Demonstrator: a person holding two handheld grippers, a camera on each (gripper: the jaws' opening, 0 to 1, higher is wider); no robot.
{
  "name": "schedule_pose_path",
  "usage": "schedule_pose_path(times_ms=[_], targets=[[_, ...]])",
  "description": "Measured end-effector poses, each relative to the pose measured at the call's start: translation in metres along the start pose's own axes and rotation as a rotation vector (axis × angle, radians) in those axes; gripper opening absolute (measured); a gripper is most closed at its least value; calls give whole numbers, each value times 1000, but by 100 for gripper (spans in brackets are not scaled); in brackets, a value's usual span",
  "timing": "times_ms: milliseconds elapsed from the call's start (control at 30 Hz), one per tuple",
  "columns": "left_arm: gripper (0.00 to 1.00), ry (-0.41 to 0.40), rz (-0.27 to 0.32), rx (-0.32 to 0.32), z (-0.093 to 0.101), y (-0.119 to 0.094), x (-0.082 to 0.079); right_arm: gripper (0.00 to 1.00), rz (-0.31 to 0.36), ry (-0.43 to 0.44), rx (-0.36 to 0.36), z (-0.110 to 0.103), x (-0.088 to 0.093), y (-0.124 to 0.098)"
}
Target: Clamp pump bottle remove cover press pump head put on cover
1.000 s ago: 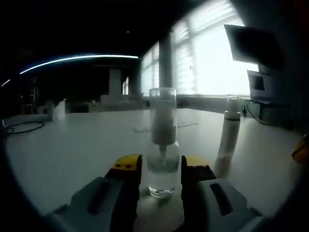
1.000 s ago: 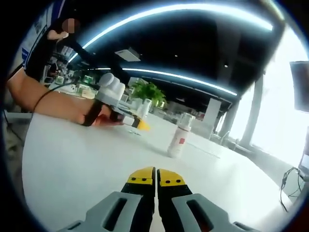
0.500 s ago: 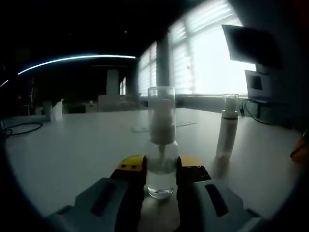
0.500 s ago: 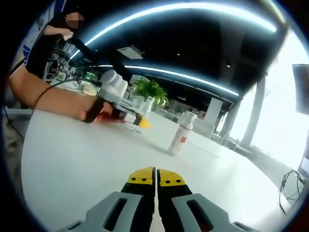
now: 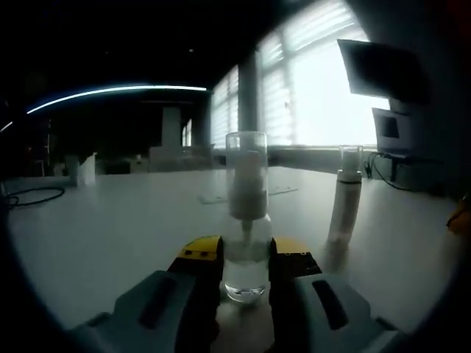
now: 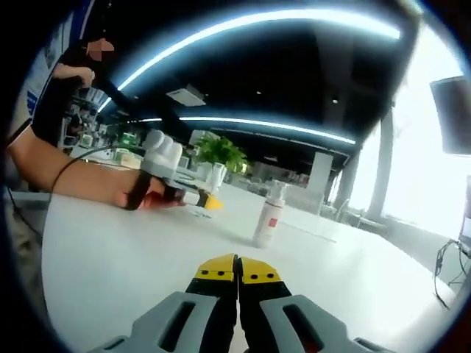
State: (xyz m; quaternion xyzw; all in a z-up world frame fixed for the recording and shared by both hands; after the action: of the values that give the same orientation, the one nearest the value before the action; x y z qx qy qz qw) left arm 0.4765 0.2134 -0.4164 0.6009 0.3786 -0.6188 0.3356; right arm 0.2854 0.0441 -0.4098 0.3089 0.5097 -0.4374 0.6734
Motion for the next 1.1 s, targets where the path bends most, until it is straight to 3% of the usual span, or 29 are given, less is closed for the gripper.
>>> schedule_pose_path(times_ms=[100, 400, 867, 1100], targets=[[16, -1, -1, -3, -1, 0, 0, 0, 2, -48, -24, -10, -4, -2], [16, -1, 3, 6, 1, -2, -1, 0, -28, -63, -8, -3, 3, 1], [16, -20, 31, -3, 3, -8, -6, 0, -44, 33, 15, 5, 6, -3], [16, -41, 38, -4, 2, -11, -8, 0, -52, 34, 18, 4, 7, -2]])
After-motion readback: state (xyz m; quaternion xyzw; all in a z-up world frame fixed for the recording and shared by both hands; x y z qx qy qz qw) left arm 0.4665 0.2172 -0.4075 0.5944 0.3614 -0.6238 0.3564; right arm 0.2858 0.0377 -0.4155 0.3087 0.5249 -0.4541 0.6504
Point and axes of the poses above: the point that each gripper's makers call its tool centre point, and the gripper's own axes: y roughly forward along the fingers, z roughly to its right, x roughly out of its underside, the point moved 1 cm from there along -y, roughly backward along the fingers, and after that the axes turned 1 degree about x, right-handed, at the moved point
